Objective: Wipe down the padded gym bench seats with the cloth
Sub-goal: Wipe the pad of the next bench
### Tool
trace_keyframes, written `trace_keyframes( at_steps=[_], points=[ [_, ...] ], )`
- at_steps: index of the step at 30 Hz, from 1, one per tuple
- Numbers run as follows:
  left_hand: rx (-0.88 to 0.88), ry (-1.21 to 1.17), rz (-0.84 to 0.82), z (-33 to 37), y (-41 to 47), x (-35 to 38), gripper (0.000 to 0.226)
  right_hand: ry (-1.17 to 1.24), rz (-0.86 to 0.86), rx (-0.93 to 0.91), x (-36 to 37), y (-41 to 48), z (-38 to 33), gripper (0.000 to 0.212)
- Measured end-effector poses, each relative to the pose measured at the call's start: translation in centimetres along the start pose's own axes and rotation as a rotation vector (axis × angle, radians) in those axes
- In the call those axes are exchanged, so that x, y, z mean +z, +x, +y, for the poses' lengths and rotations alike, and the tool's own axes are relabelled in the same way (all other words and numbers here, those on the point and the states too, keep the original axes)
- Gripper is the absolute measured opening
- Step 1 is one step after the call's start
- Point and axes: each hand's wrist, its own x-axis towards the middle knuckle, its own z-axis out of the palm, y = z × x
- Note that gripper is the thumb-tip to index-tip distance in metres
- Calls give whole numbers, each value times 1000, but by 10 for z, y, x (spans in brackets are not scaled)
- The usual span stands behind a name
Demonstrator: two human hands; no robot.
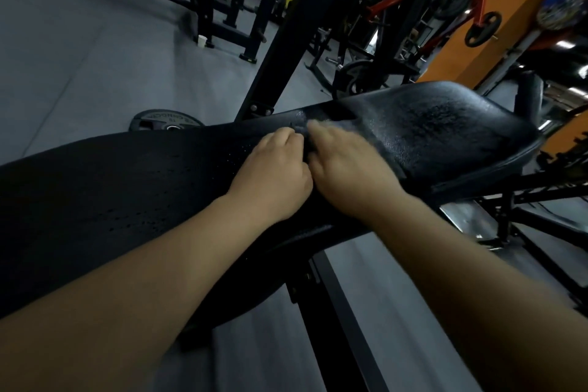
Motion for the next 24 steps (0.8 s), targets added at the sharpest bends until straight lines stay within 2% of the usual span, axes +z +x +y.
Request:
trace_keyframes(
  at_steps=[3,6,9,12,14,17,19,21,24],
  points=[
    [27,29,-47,-5,-9,-7,46,-8,-72,-143,-14,-43,6,53],
    [43,82,-60,-9,-26,-9,50,-30,-98,19,-26,-32,39,51],
    [31,114,-32,-13,-38,-9,50,-89,-33,107,-10,-13,10,51],
    [9,106,-36,-14,-38,-11,50,-28,-14,-75,7,-44,-30,60],
    [-4,98,-26,-15,-38,-13,50,5,-32,-121,-1,-63,-18,62],
    [-8,75,-13,-14,-41,-11,50,-49,-22,49,-15,-42,27,57],
    [-18,64,3,-12,-43,-8,49,-77,-28,140,-12,-21,22,55],
    [-31,64,9,-12,-44,-7,49,-95,-2,8,-3,-26,-6,61],
    [-43,66,10,-14,-46,-12,49,-16,-88,-198,-5,-63,-20,61]
  ],
)
